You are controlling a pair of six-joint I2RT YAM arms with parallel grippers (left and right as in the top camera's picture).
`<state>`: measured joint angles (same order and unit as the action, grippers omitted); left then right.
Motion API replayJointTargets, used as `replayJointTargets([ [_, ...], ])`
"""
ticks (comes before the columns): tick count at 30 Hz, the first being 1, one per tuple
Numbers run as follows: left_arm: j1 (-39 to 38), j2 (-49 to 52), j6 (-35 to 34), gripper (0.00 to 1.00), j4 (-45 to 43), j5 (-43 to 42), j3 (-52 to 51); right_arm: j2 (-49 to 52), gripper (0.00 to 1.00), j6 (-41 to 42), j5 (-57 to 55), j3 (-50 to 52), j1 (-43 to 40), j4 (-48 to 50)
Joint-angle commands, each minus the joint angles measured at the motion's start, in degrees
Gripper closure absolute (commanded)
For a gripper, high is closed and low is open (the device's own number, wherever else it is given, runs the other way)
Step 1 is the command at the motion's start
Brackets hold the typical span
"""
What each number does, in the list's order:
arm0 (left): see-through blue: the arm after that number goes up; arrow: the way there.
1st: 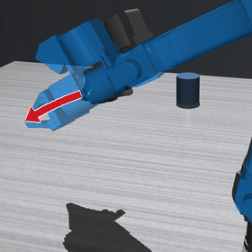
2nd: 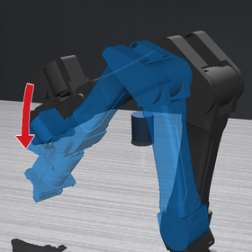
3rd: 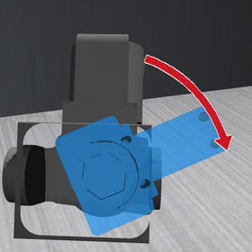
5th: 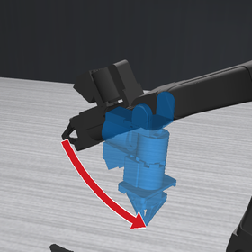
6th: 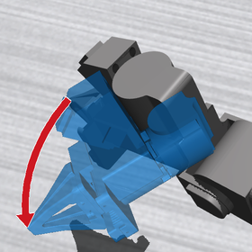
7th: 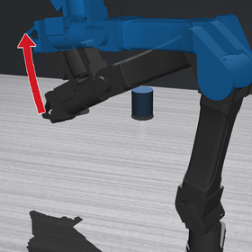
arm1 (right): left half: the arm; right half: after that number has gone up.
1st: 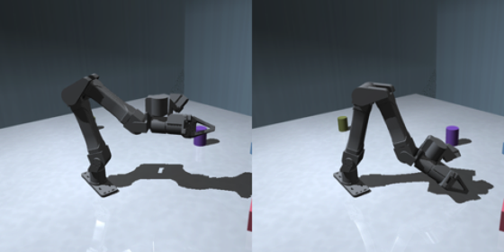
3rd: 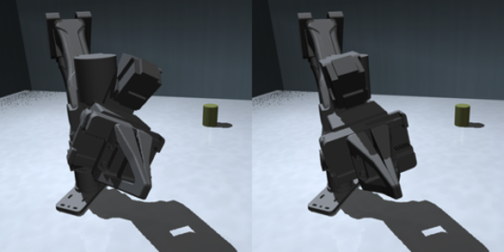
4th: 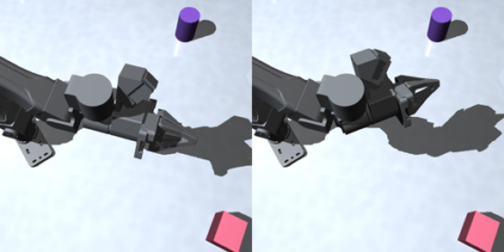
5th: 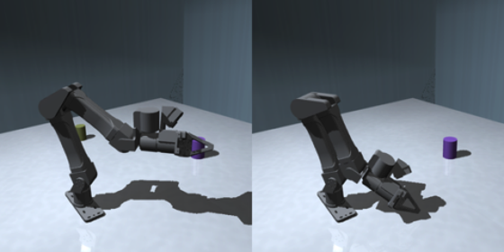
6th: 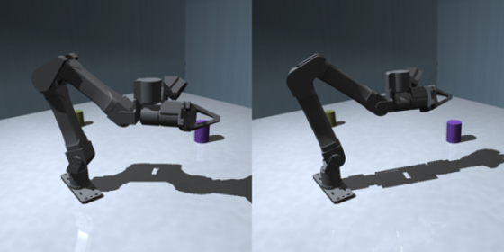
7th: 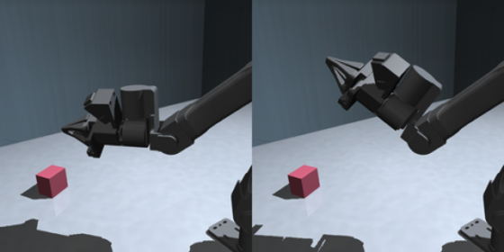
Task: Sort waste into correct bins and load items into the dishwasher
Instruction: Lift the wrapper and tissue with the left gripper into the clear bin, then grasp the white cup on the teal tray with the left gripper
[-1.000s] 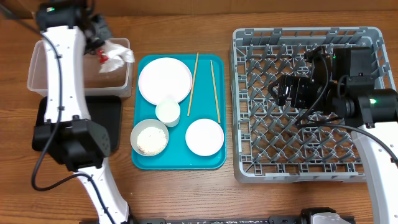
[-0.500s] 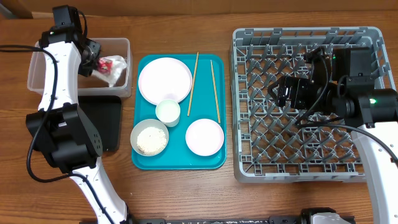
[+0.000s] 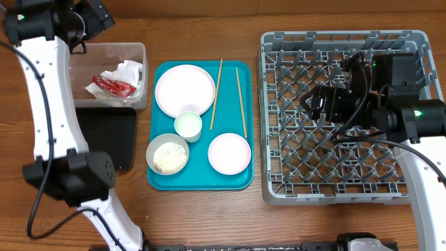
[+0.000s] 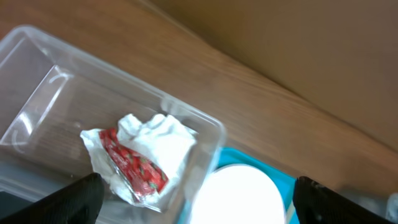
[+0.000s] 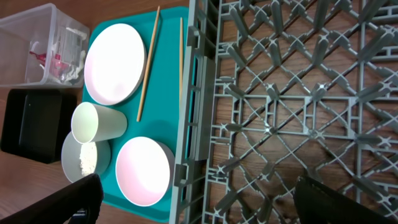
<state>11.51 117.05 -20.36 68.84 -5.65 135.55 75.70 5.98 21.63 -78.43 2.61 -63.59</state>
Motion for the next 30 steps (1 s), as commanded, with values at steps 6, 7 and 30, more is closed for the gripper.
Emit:
replayJointTargets([
  [6,-4.6,-8.8,11.9,0.02,14.0,-3.2,1.9,-0.7,0.00,0.0,0.3,-1.4,-0.1,0.2],
  [7,-5.5,-8.8,12.7,0.02,16.5,-3.3,1.8,-0.7,0.00,0.0,0.3,-1.4,-0.1,0.2],
  [30,-21.0,-9.1,20.4,0.17,21.2,2.7,-22.7,-0.6,0.00,0.0,0.3,-1.4,-0.1,-1.2],
])
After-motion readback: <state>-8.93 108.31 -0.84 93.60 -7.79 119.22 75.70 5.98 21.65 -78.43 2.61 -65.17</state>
